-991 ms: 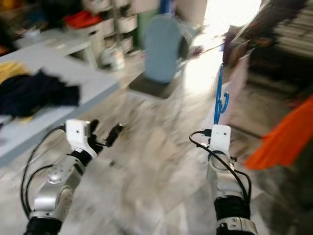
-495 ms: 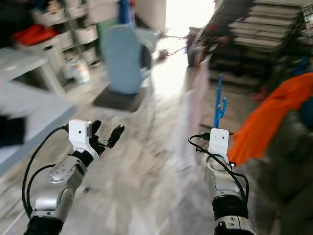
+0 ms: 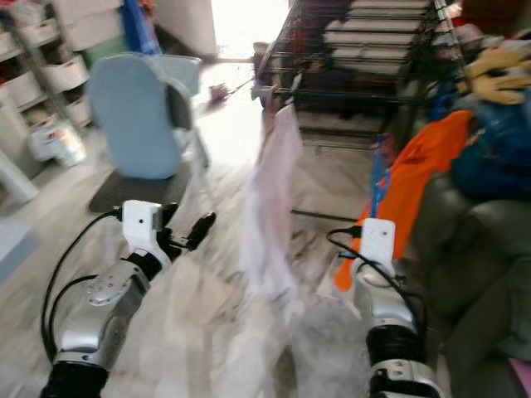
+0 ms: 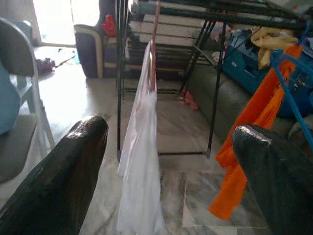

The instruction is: Hang hanger

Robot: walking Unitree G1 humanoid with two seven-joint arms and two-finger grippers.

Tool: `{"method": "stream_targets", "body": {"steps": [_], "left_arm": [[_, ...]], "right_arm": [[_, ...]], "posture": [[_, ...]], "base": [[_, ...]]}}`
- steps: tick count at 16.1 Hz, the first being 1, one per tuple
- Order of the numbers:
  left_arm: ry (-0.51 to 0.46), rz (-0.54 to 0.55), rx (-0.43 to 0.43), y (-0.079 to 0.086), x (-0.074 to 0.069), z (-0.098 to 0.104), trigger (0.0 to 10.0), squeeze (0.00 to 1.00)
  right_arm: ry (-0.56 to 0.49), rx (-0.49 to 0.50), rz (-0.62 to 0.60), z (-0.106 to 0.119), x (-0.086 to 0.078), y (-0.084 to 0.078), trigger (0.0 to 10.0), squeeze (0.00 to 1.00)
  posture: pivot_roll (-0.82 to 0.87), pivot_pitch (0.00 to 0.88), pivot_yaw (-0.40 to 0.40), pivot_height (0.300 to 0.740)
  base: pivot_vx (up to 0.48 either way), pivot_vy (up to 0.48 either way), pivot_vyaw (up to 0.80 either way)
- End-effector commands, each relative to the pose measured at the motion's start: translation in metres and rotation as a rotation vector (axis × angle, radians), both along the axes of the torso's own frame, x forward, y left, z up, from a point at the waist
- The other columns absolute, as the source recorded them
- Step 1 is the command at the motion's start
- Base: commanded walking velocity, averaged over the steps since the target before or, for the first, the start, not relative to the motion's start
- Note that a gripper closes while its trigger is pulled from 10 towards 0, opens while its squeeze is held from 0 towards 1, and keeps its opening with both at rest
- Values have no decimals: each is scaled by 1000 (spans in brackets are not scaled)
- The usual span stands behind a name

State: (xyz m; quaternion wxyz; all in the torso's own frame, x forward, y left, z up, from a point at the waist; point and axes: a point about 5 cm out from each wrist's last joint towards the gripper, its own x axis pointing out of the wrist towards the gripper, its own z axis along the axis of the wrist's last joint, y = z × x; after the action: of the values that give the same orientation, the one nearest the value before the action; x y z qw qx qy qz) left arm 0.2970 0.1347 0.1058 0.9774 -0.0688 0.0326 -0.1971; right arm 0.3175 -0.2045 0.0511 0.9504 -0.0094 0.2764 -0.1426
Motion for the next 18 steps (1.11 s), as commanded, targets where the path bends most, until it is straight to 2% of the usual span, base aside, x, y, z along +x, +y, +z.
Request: {"method": "stream_targets", "body": {"steps": [1,3,10,18], "left_arm": [[11,21,16,8,1,-1,10000,0],[14,19,19,8,1,-1,10000,0],[38,-2,28,5,0,-4,10000,0],[48,-28,45,3,0,-6,10000,0]], "right_arm": [[-6,28,40,3,5,14,10000,0],[16,52,66,0,4,18,10000,0],[38,82,96,-1,5,23,10000,0],[38,98,128,3,12,25,10000,0]], "posture": [[-101,0,32,740],[-101,0,31,740],[-102,0,33,740],[-100,0,30,740]], "base": [[364,315,-669],[358,319,-503],[359,318,0],[459,0,0]]}}
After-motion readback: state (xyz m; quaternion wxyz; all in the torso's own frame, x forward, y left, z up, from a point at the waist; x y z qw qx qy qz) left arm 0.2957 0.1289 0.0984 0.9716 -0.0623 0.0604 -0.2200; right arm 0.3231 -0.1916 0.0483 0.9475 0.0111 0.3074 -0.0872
